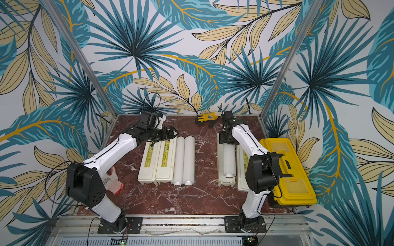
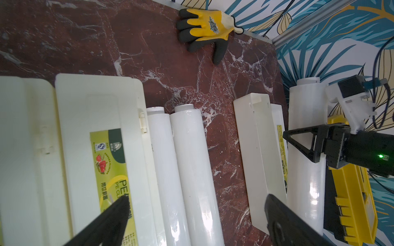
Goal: Put plastic wrap rolls into dispensers
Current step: Place the plastic wrap into the plastic wrap cutting box.
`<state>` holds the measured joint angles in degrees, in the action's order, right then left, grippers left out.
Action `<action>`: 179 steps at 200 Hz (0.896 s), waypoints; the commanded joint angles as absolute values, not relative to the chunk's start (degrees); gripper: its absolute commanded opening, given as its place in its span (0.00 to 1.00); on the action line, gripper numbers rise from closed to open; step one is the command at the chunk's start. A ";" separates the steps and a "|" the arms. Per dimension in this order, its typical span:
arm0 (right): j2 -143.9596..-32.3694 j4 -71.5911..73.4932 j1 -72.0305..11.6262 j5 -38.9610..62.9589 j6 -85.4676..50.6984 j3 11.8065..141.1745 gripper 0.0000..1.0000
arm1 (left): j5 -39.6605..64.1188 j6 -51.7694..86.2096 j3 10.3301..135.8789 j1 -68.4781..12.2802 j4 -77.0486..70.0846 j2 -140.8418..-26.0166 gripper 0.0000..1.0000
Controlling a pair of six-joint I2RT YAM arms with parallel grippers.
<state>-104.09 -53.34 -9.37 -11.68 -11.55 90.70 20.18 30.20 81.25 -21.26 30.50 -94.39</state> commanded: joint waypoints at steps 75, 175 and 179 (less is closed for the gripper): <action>-106.25 -44.73 -8.97 -7.19 -13.63 84.01 0.23 | 19.97 30.04 79.54 -20.70 30.46 -93.56 0.99; -109.78 -39.92 -13.23 3.56 -15.97 79.02 0.26 | 19.74 30.77 79.89 -20.74 30.41 -94.00 1.00; -110.26 -40.02 -13.38 4.10 -16.16 79.43 0.26 | 19.82 30.76 79.89 -20.72 30.40 -93.96 0.99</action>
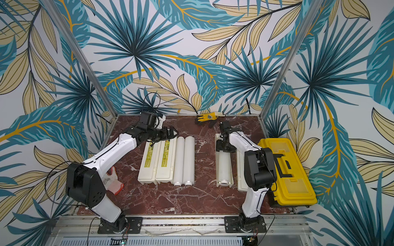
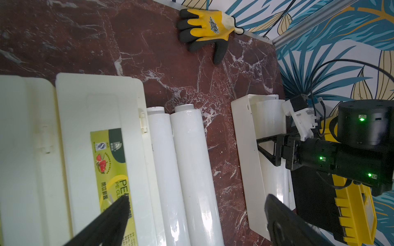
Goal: Put plastic wrap rolls into dispensers
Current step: Place the plastic wrap into the plastic wrap cutting box.
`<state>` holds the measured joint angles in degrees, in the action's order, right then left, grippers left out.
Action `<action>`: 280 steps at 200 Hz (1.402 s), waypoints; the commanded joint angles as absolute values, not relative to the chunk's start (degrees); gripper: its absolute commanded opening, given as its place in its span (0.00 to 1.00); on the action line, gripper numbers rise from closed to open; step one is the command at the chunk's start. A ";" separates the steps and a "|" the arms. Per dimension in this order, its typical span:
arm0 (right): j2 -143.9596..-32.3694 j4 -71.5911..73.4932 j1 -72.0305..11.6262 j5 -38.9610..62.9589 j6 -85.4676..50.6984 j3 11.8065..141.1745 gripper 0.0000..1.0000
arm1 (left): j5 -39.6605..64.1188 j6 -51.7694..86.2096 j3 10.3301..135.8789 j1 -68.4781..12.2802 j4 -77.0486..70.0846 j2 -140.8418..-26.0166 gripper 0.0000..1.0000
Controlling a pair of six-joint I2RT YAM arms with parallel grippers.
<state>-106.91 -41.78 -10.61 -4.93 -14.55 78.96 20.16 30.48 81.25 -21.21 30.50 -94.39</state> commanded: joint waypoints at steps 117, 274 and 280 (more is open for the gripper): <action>-113.26 -45.29 -17.79 -0.54 -17.99 82.73 0.60 | 20.04 31.53 77.81 -20.76 30.37 -93.12 0.99; -111.83 -54.98 -20.57 -5.05 -19.84 90.26 0.96 | 21.95 31.12 78.57 -20.91 30.34 -94.28 1.00; -111.11 -55.69 -20.56 -5.37 -19.44 90.88 0.98 | 22.10 31.11 78.66 -20.92 30.39 -94.39 0.99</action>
<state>-115.79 -49.93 -20.18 -3.60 -19.75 88.09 20.93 31.51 79.00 -21.15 30.50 -94.41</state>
